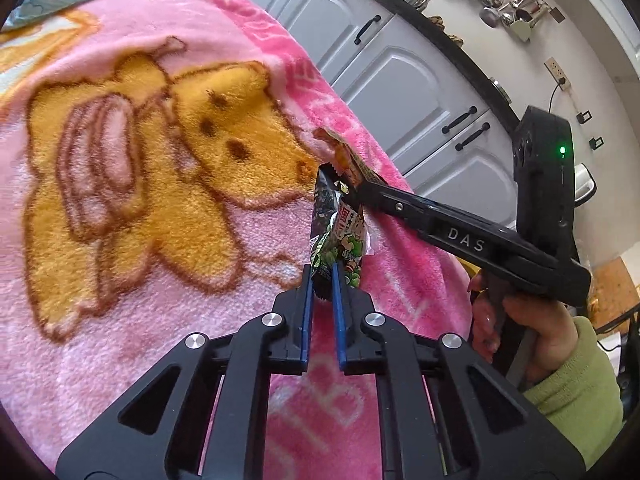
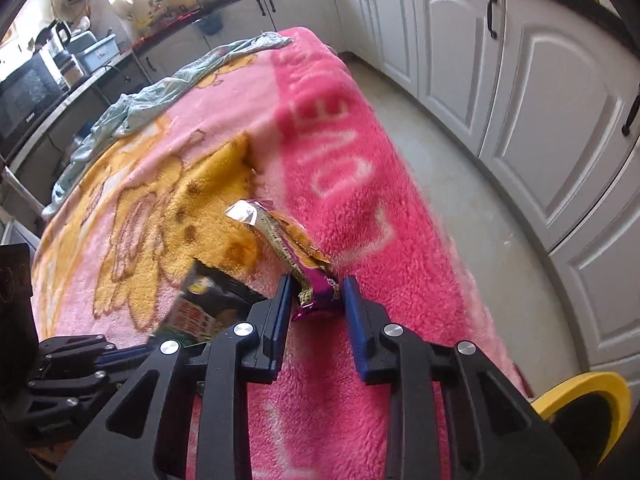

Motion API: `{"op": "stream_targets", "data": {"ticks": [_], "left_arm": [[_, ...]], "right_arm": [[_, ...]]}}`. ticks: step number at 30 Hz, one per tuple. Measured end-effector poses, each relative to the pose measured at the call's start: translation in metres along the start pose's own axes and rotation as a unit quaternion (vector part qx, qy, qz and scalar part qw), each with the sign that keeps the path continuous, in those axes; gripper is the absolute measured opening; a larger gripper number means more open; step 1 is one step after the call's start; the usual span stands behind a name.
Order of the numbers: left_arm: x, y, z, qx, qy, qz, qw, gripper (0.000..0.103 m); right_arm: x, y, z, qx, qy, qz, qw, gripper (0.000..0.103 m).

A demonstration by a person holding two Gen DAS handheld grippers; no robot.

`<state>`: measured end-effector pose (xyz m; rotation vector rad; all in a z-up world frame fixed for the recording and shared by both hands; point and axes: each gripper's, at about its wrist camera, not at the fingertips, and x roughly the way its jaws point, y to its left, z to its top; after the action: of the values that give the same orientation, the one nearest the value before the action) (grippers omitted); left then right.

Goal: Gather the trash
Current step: 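Grasp the green snack wrapper with the left gripper while the right gripper grasps the purple-gold wrapper, then carry the green and purple-gold wrappers over the yellow bin with both grippers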

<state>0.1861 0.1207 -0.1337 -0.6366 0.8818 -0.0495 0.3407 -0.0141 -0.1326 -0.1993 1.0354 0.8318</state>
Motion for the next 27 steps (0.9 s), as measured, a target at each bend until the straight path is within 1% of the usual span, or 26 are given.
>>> {"op": "stream_targets", "data": {"ticks": [3,7,12,19,22,27], "left_arm": [[-0.007,-0.001,-0.001,0.008,-0.009,0.01,0.9999,0.004],[-0.016,-0.007,-0.002,0.022,-0.019,0.017,0.9994,0.002],[-0.025,-0.02,-0.006,0.044,-0.031,0.024,0.9983,0.002],[-0.038,-0.048,-0.011,0.078,-0.044,0.014,0.9958,0.002],[-0.043,-0.064,-0.014,0.096,-0.05,0.007,0.9941,0.002],[-0.046,-0.094,-0.019,0.124,-0.053,-0.008,0.9908,0.002]], "right_arm": [[-0.006,-0.002,-0.009,0.007,-0.007,-0.007,1.0,0.023],[-0.02,-0.006,-0.027,0.024,-0.013,-0.004,1.0,0.023],[-0.05,-0.008,-0.055,0.038,-0.031,0.002,0.999,0.022],[-0.111,-0.018,-0.085,0.061,-0.079,0.011,0.995,0.022],[-0.135,-0.025,-0.096,0.072,-0.099,0.006,0.992,0.022],[-0.179,-0.042,-0.115,0.104,-0.137,-0.006,0.985,0.022]]}}
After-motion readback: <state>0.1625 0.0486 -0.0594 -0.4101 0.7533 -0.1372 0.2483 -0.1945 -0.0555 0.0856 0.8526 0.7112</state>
